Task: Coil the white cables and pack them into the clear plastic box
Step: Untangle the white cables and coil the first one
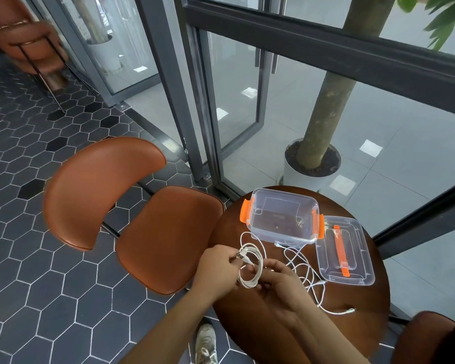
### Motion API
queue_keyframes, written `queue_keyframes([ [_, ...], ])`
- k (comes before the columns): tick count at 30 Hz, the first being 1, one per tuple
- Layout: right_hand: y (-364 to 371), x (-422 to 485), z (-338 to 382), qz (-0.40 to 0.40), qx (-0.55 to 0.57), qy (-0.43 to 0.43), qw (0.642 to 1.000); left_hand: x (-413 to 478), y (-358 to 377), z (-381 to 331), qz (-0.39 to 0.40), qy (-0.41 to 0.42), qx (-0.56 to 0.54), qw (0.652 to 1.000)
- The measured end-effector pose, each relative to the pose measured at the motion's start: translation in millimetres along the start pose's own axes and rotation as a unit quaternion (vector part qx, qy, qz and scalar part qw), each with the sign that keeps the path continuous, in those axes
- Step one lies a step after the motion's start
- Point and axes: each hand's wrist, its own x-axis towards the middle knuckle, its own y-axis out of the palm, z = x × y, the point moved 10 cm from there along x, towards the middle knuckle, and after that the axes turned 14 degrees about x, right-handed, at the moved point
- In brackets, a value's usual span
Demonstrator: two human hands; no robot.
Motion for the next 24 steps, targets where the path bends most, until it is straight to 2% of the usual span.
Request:
queue_keyframes([
  [3,-10.8,3.2,1.5,-0.021,-0.018,0.002,1.0,0.9,-0.9,-10.3,0.006,0.02,0.008,1.0],
  [6,-14.6,3.7,10.7,-0.031,-0.051,-0.004,0.998,1.7,2.4,-10.9,0.039,-0.006,-0.157,0.987],
  [8,-12.6,3.0,18.9,-0.03,-0.082,-0.017,0.996,2.3,0.5,-10.4,0.034,-0.016,-0.212,0.977],
  [11,-2.3,-2.9,31.6,-0.014,-0.125,-0.06,0.99,3.7,-8.3,-12.0,-0.022,0.012,-0.16,0.987],
  [14,10.3,-12.8,42.6,0.014,-0.156,-0.119,0.98,2.6,-7.9,-15.5,-0.031,0.022,-0.141,0.989],
  [16,20.1,-19.6,46.7,0.034,-0.239,-0.159,0.957,1.1,-7.7,-20.0,-0.028,0.027,-0.131,0.991],
  [19,18.4,-16.0,49.8,0.009,-0.33,-0.201,0.923,2.0,-7.1,-23.9,-0.026,0.038,-0.091,0.995],
  [24,-2.9,-2.4,50.6,-0.042,-0.256,-0.207,0.943,1.0,-4.1,-25.7,-0.014,0.013,-0.052,0.998],
])
